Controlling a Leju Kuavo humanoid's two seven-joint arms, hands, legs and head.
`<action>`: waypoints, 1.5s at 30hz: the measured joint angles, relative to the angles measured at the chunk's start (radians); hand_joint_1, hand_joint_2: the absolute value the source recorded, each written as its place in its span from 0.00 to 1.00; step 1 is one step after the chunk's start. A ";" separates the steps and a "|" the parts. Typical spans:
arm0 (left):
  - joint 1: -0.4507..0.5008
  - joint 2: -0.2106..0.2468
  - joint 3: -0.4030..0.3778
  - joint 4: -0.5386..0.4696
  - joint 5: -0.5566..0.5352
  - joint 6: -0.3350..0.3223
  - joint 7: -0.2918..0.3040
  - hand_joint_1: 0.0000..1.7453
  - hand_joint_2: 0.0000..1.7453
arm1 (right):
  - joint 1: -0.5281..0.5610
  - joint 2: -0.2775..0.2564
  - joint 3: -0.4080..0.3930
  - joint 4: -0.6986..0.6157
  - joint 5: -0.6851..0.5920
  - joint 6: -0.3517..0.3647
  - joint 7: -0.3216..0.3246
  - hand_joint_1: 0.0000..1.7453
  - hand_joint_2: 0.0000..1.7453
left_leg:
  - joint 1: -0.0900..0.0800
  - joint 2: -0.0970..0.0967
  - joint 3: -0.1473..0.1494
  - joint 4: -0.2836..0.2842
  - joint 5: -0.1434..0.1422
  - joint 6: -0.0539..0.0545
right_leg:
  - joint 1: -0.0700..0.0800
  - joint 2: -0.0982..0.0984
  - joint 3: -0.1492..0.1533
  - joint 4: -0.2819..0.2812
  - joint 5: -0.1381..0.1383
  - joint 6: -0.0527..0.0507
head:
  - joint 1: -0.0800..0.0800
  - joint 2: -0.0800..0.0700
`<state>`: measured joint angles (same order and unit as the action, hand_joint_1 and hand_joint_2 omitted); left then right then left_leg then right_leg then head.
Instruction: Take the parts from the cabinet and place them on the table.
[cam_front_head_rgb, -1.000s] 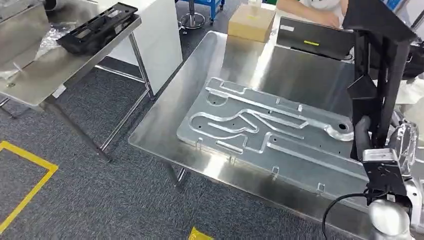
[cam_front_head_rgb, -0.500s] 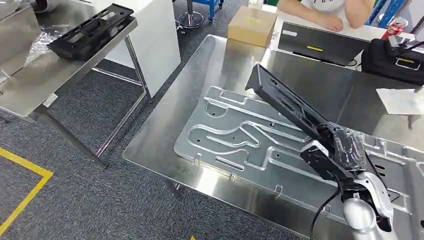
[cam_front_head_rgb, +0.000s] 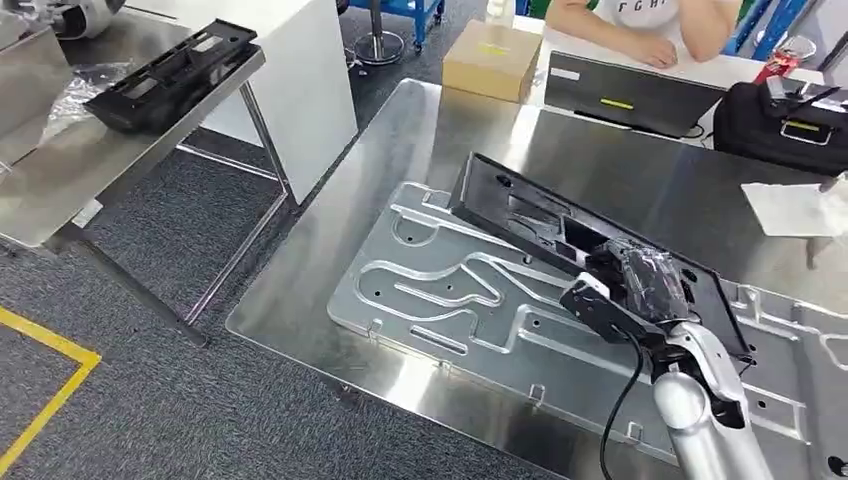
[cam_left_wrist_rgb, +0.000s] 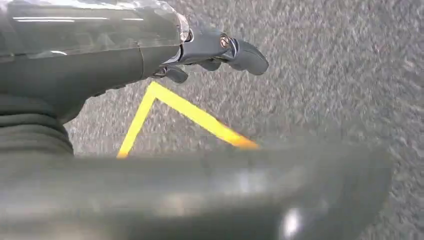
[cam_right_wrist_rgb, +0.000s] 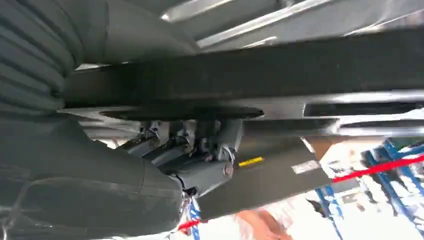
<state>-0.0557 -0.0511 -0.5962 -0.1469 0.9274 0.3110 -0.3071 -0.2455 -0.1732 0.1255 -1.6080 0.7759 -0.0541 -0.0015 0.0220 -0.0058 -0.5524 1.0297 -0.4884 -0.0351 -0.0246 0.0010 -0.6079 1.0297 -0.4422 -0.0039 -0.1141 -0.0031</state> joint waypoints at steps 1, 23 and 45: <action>0.000 0.000 0.000 0.000 -0.004 -0.009 0.000 0.00 0.00 | -0.004 0.003 0.000 0.005 0.000 0.000 0.001 0.00 1.00 | 0.000 0.001 -0.026 0.054 -0.035 0.000 | 0.000 -0.001 0.001 0.000 -0.002 -0.008 | 0.000 0.000; 0.002 -0.011 0.015 0.000 0.030 0.013 -0.025 0.00 0.00 | -0.065 0.003 -0.032 0.116 -0.025 0.046 -0.050 0.00 1.00 | -0.008 0.003 -0.010 -0.021 0.037 0.053 | -0.005 -0.001 -0.062 0.142 -0.036 0.045 | 0.000 0.000; 0.003 -0.007 0.022 0.000 0.024 -0.016 -0.051 0.00 0.00 | -0.009 -0.022 -0.151 0.037 -0.160 0.006 -0.091 0.00 1.00 | -0.019 0.005 0.043 -0.031 0.002 0.058 | 0.015 -0.002 -0.045 0.000 0.065 0.026 | 0.000 0.000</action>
<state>-0.0532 -0.0580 -0.5745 -0.1469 0.9514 0.2953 -0.3582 -0.2546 -0.1949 -0.0260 -1.5713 0.6157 -0.0484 -0.0923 0.0025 -0.0012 -0.5099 0.9983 -0.4867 0.0232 -0.0098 -0.0013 -0.6532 1.0298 -0.3775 0.0221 -0.1141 -0.0031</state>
